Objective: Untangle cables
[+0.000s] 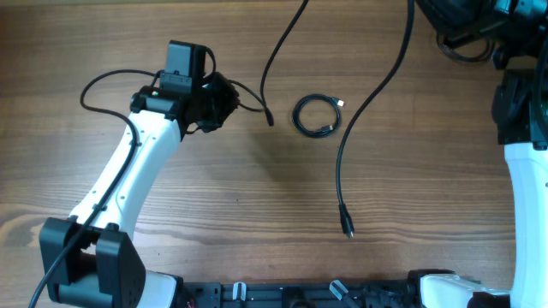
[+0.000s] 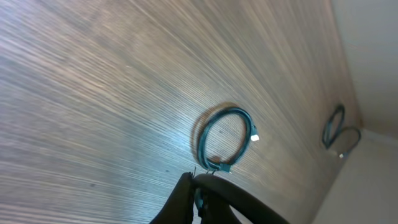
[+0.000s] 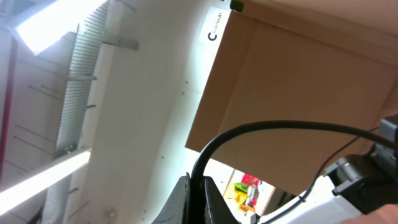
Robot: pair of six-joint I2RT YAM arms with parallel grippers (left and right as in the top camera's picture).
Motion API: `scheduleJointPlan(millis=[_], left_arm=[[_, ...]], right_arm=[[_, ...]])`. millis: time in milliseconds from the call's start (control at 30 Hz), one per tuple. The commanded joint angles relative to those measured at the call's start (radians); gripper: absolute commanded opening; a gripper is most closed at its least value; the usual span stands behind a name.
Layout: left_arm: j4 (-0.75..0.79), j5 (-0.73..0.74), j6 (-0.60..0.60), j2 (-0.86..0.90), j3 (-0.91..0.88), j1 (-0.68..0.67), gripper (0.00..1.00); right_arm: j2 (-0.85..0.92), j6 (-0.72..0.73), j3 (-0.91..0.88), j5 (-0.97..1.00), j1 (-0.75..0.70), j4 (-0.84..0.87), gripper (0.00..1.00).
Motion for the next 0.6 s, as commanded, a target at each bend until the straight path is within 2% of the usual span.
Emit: scheduleJointPlan(millis=[0,67,167,267,333,367,400,500,567], left_arm=[[-0.063,-0.146,0.005,0.008,0.007,0.041,0.04],[-0.13,-0.228,0.005,0.008,0.007,0.066,0.07],[-0.219,-0.309,0.005,0.008,0.007,0.114,0.16],[-0.268,-0.309,0.005,0.008,0.007,0.165,0.17],[-0.282,-0.303,0.002,0.008,0.007,0.183,0.17],[-0.284,-0.284,0.002,0.008,0.007,0.188,0.13],[-0.274,-0.238,0.002,0.008,0.007,0.193,0.04],[-0.169,-0.082,0.053,-0.005,0.007,0.194,0.04],[-0.051,0.09,0.084,-0.034,0.007,0.194,0.04]], right_arm=[[-0.003,-0.121,0.015,-0.005,-0.004,-0.022,0.04],[-0.001,-0.263,0.015,-0.01,-0.013,-0.121,0.04],[0.004,-0.593,0.015,0.021,-0.031,-0.447,0.04],[0.016,-1.014,0.015,0.228,-0.04,-0.837,0.04],[0.019,-1.177,0.015,0.373,-0.04,-0.955,0.05],[0.019,-1.25,0.015,0.489,-0.04,-1.024,0.05],[0.019,-1.303,0.015,0.585,-0.04,-1.067,0.05],[0.019,-1.349,0.015,0.657,-0.041,-1.042,0.04],[0.019,-1.349,0.015,0.723,-0.056,-1.0,0.04]])
